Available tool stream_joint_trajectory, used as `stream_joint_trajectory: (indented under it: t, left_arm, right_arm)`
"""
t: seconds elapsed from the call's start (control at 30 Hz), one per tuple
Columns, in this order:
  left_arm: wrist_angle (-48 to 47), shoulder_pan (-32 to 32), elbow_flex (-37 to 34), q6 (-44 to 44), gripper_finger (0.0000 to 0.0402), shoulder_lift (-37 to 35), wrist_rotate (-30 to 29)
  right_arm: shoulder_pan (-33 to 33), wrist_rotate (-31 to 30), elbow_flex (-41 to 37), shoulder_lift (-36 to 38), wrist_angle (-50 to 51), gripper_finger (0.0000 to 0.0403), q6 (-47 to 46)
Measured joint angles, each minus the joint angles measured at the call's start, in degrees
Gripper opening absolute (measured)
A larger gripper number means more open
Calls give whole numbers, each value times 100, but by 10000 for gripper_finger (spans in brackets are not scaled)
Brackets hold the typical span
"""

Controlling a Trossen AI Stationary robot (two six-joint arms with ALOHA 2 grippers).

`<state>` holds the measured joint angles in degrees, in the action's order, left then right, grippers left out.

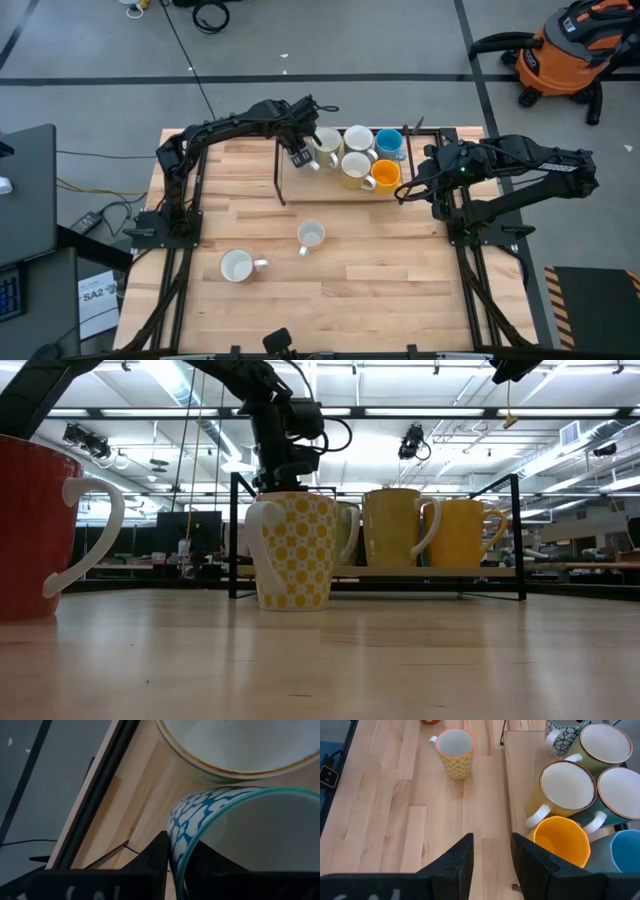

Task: Place coffee mugs
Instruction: Put the patterned blue mug on the shelf

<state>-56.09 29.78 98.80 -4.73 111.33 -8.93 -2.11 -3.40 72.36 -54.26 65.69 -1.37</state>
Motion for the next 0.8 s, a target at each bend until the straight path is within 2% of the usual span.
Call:
stream_joint_trajectory:
  t: [0.5,0.67,0.8]
  left_arm:
    - [97,0,7,-65,50,273,-53]
    - [68,4,7,-42,52,273,-269]
    - [79,0,7,-43,71,273,-516]
  right_arm:
    - [-2,5,-2,-1,2,135,0]
    - [-1,5,-2,0,0,135,0]
    - [-2,5,-2,0,0,135,-2]
